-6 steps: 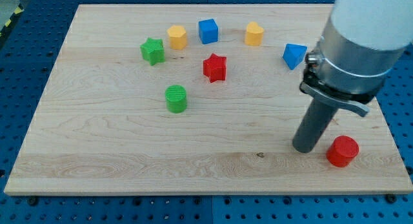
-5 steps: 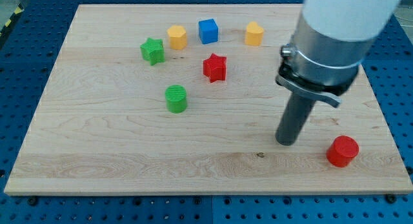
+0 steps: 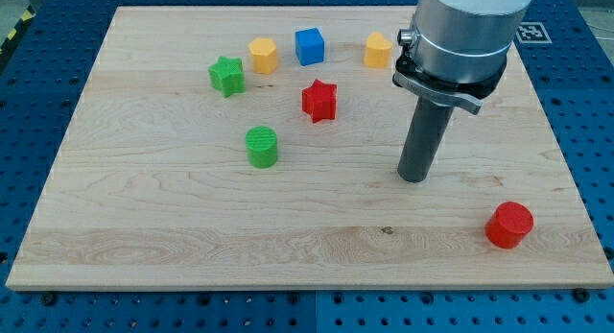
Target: Place your hand in between the hexagon and red star
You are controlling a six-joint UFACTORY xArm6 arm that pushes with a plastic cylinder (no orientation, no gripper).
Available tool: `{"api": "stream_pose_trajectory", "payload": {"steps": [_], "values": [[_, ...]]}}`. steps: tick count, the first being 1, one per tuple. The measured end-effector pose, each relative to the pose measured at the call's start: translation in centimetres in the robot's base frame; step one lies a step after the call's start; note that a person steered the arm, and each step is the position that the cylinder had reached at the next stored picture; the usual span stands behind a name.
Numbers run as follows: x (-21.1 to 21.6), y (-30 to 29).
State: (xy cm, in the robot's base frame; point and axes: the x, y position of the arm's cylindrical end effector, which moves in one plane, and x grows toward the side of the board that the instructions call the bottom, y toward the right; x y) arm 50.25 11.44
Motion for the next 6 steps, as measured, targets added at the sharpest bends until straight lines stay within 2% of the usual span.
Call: {"api": "stream_pose_trajectory", "payload": {"steps": [2,4,5,6], "values": [[-4.8,-1.7],[-13.8,-5.0],[-15.8,-8.9],[-16.0,-13.2]]}}
